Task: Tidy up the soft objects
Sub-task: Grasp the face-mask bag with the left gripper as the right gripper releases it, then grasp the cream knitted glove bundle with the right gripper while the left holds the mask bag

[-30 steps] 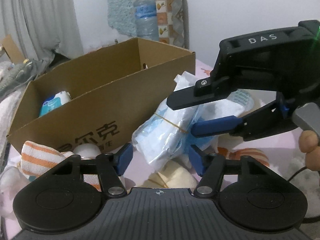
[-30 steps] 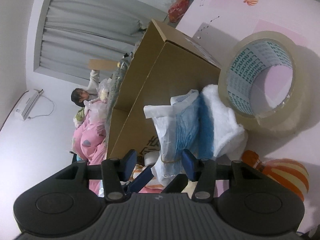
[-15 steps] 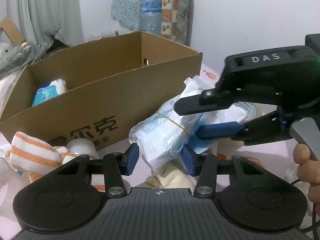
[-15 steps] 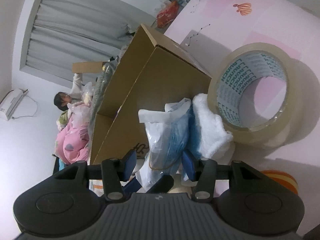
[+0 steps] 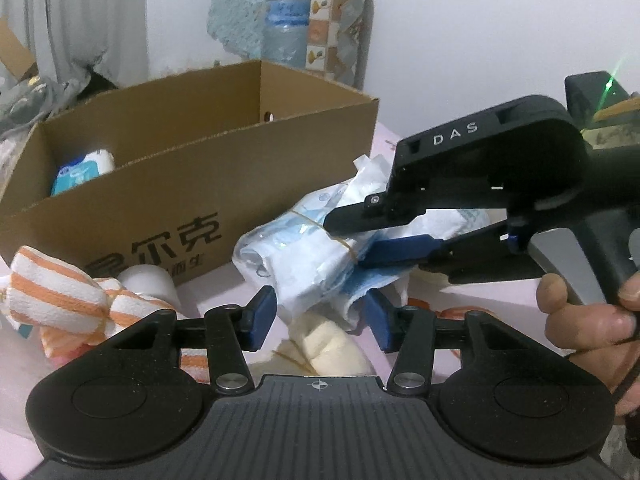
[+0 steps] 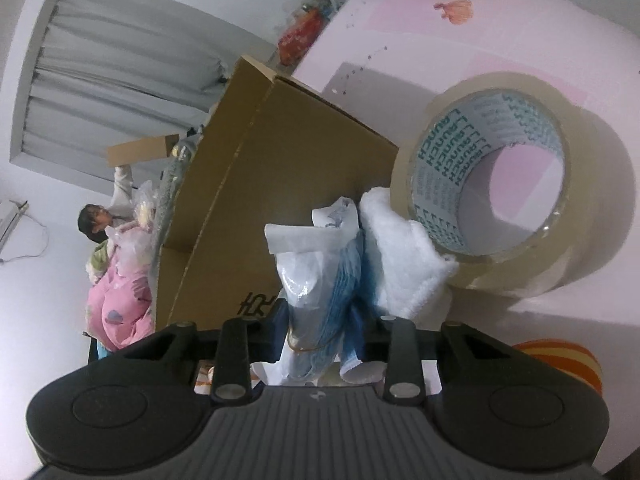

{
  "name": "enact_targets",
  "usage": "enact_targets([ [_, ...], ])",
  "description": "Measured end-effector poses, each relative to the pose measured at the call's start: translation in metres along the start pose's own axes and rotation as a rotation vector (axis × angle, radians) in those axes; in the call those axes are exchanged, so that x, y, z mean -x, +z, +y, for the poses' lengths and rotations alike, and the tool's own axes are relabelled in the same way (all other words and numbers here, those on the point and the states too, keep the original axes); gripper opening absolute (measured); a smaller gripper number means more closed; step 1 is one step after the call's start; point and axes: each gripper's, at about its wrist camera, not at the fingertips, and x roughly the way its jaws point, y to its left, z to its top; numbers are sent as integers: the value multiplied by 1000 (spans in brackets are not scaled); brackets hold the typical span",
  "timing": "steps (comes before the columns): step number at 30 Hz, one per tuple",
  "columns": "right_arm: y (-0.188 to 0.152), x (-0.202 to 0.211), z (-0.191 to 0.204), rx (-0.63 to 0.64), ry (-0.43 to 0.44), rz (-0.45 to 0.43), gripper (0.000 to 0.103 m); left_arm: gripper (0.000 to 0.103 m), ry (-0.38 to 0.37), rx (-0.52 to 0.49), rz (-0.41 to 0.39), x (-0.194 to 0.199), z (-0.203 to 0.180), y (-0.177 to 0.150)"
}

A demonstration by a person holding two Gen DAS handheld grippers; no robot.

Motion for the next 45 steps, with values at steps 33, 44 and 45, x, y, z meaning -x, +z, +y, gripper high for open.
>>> enact_targets([
  [33,-51,-42,25,448,308,728,34,98,50,181,241,34,40,-45],
  [44,-56,-54,35,499,249,752,41,91,102,157,256,28,37,-56],
  [45,-56,-52,37,516,238,742,42,91,107,154,254,28,36,-57],
])
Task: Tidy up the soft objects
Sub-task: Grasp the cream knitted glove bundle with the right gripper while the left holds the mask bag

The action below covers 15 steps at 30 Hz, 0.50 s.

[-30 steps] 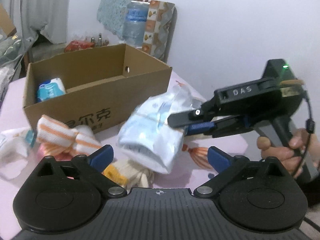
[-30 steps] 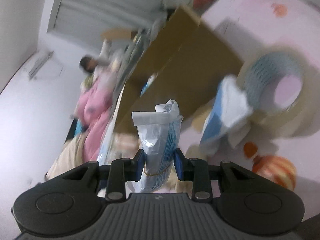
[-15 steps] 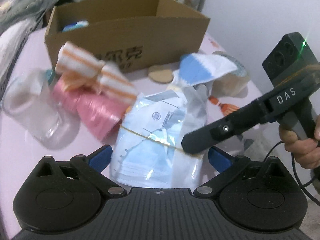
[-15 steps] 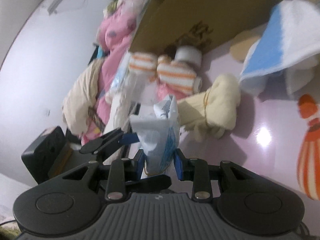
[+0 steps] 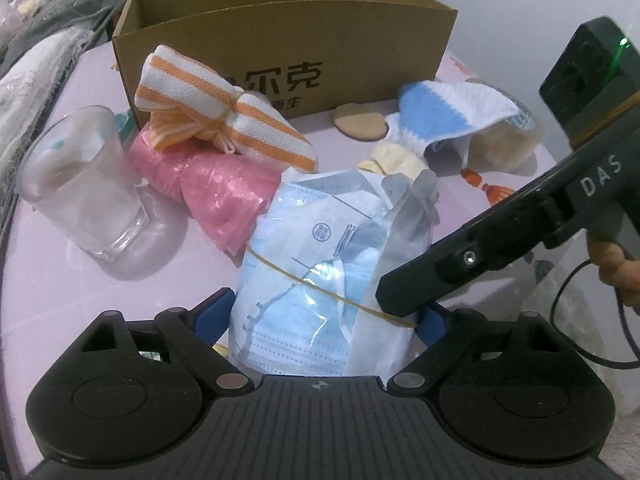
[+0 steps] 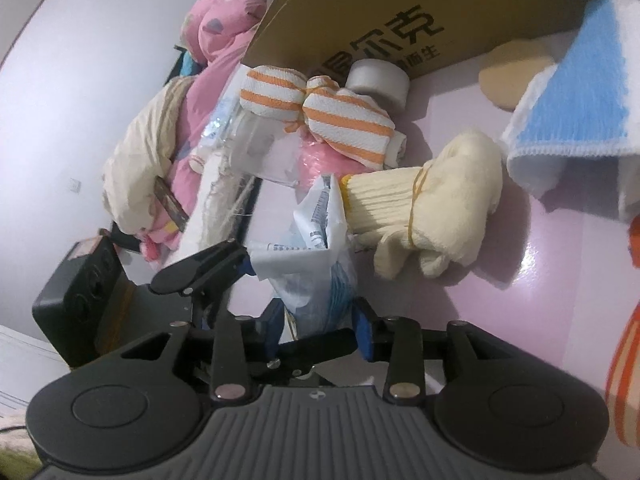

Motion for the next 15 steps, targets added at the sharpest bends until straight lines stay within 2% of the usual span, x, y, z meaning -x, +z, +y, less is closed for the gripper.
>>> enact_targets([
  [5,3,18,21,111,-114,-50,53,90,3,13,-15,1,1,-2],
  [8,7,35,39,217,-228,-99,60,89,-2,32,-20,6,5,-8],
  [10,10,40,50,293,-304,-112,61,89,-3,51,-19,11,10,-13],
  [13,17,35,66,405,-429,-90,62,89,1,81,-17,19,19,-21],
  [15,19,25,76,501,-490,-46,62,89,3,98,-18,23,24,-25],
])
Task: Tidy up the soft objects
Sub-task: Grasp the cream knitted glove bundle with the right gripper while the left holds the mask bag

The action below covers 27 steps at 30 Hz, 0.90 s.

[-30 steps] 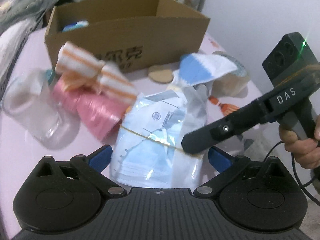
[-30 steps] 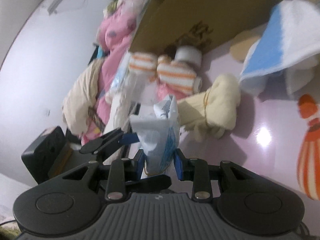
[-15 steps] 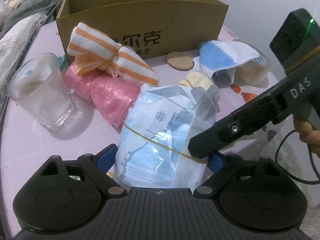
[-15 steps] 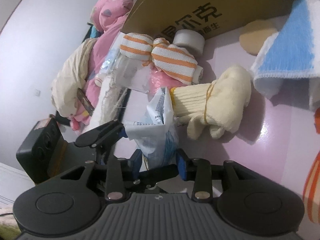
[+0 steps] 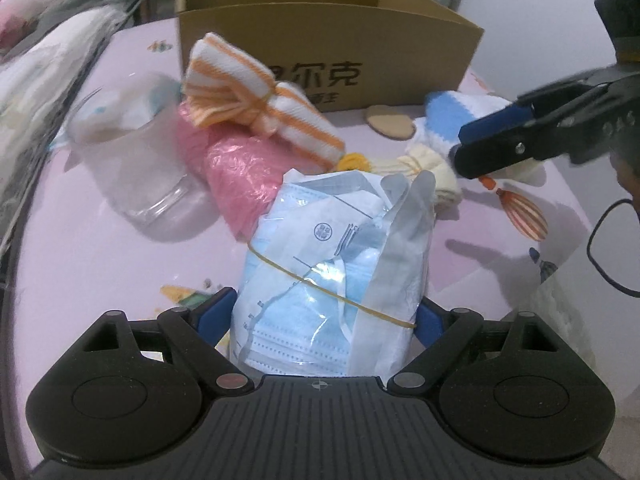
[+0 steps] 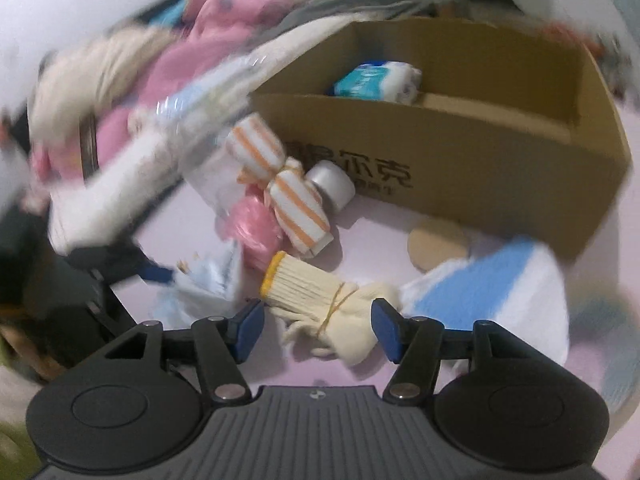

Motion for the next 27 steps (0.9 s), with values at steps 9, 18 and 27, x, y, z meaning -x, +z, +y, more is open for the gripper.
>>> enact_targets([
  [9,14,-44,34,462,-85,199,66,89,5,30,-12,5,12,-6],
  [18,14,-81,35,536,-65,320,70,90,-8,38,-14,4,14,-7],
  [27,19,-51,17,181,-70,260,49,90,-14,91,-17,5,17,-7],
])
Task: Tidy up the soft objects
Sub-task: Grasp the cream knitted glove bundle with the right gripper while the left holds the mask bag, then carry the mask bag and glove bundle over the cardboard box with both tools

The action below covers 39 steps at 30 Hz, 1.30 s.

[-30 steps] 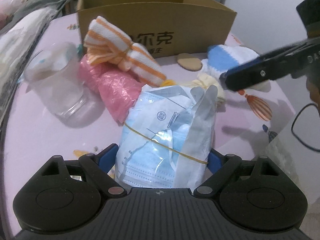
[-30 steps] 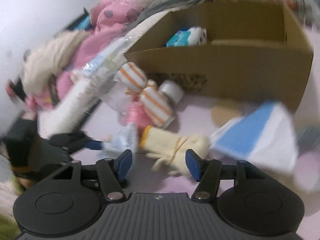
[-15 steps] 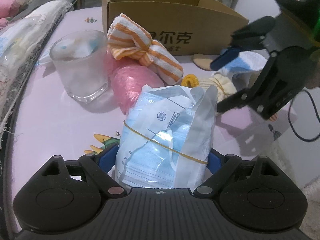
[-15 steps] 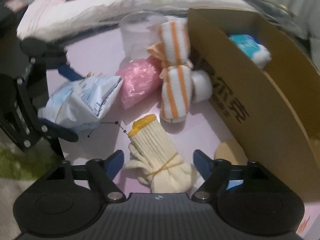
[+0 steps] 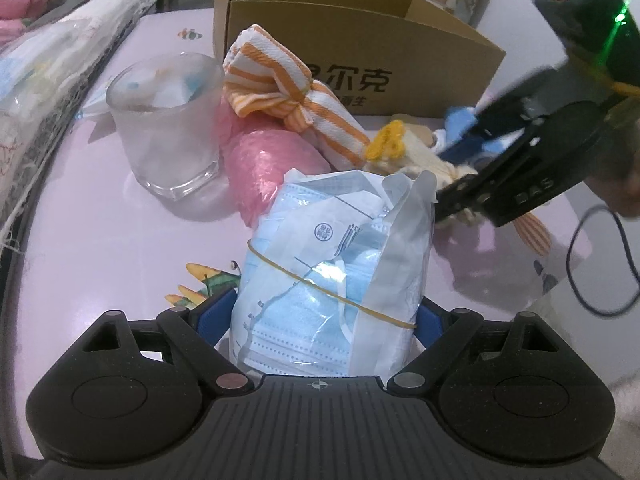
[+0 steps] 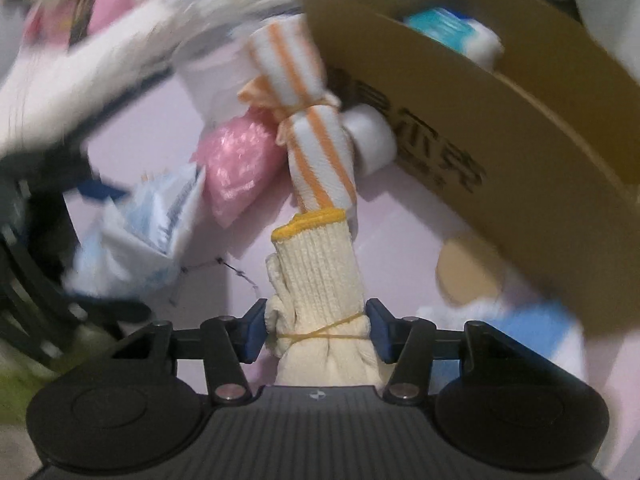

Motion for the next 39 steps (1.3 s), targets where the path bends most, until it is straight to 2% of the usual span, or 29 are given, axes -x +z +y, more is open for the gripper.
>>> enact_targets([
  [6,-27,3,-24,-395,237,9,49,90,-16,26,12,0,-2,1],
  [14,-57,-9,-37,-615,396,-67,49,90,-21,40,25,-4,-5,3],
  [24,-68,-11,-32,-681,475,-120,49,88,-30,68,-8,9,-7,1],
  [39,-69,42,-5,-590,489,-250,49,88,-12,54,-132,64,-19,-1],
])
